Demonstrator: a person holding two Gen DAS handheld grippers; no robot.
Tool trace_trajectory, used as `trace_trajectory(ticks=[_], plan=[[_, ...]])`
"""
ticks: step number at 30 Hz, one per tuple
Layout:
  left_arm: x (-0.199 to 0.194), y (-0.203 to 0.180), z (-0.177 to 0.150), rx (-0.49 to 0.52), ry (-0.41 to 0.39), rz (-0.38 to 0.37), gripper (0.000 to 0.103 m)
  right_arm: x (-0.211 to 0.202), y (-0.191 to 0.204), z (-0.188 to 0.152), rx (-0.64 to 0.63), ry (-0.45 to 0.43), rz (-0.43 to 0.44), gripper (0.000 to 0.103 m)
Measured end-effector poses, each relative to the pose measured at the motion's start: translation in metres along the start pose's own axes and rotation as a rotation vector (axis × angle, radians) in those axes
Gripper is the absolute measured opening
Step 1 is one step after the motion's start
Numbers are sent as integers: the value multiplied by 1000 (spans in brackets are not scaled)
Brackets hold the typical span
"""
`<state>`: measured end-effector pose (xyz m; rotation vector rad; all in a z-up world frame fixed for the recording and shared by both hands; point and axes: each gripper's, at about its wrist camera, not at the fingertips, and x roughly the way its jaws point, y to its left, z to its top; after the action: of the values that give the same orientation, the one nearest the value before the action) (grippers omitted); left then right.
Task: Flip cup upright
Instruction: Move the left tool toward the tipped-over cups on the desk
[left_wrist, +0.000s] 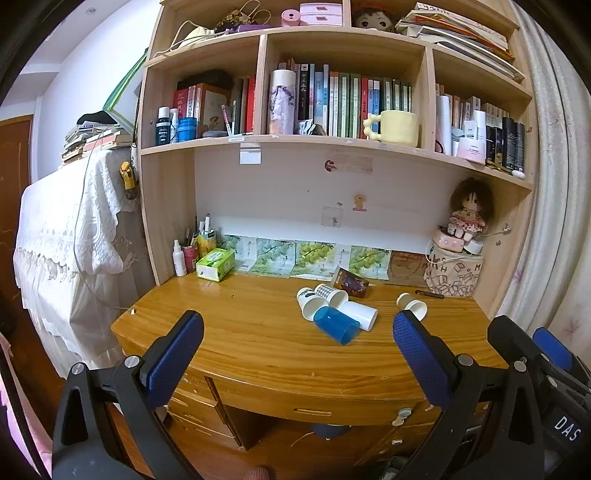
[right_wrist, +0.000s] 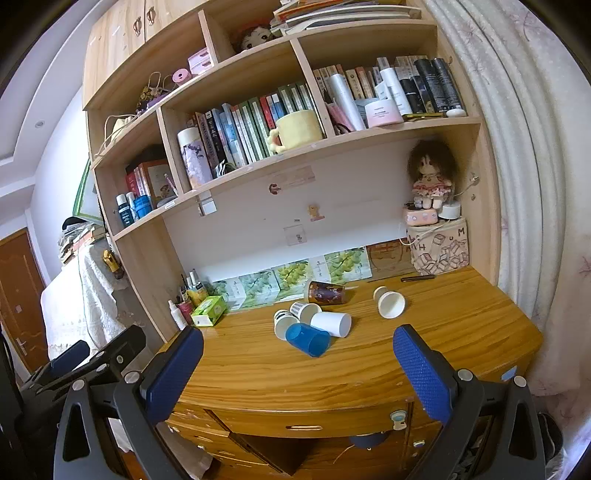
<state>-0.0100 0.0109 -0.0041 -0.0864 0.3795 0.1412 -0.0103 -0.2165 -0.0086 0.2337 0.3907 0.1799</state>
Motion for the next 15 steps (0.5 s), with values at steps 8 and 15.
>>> trace_trajectory(ticks=[8,15], plan=[[30,4,4,-1,53,-22,102,19,5,4,-3,24,-12,103],[75,12,15,17,104,-58,102,51,8,7,17,58,-47,103]])
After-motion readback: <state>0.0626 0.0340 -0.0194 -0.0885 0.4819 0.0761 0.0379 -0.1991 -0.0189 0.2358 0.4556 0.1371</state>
